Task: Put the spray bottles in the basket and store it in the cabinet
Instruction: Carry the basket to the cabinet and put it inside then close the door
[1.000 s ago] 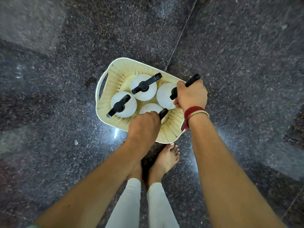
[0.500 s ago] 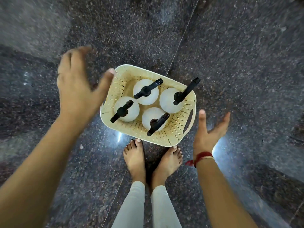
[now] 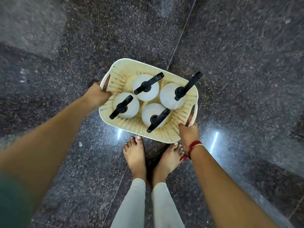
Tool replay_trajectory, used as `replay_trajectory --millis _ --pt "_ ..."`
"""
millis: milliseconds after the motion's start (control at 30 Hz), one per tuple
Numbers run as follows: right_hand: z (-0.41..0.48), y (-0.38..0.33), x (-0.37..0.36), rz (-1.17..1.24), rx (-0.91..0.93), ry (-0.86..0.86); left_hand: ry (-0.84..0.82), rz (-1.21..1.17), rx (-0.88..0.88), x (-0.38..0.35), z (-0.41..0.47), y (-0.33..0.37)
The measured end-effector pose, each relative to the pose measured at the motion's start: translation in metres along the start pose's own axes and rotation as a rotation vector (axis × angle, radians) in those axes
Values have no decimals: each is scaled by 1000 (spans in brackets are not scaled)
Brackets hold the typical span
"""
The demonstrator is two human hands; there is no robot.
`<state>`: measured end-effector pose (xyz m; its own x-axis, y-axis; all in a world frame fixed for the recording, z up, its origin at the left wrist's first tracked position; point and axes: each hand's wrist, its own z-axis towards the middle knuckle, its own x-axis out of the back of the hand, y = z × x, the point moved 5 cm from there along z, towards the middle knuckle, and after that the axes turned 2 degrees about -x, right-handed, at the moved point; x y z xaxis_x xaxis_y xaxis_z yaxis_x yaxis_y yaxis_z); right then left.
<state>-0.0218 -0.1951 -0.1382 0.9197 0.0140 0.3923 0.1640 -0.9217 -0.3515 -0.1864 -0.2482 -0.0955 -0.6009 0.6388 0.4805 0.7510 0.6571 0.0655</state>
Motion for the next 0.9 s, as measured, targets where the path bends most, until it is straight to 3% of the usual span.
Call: replay_trajectory --millis 167,300,600,700,800,900 --pt "-1 -2 3 -48 71 4 89 44 -42 4 19 -14" --pt "-1 -4 2 -41 88 2 53 -38 25 -19 13 -20" --pt "-20 -44 21 -103 145 -34 60 110 15 -14 -6 -14" --pt "-36 -71 38 -108 138 -41 42 40 -3 6 -11 -3" --pt "-63 -112 60 -92 155 -37 4 41 -151 31 -33 11" --pt "-94 -154 85 -59 153 -32 111 65 -259 136 -24 32"
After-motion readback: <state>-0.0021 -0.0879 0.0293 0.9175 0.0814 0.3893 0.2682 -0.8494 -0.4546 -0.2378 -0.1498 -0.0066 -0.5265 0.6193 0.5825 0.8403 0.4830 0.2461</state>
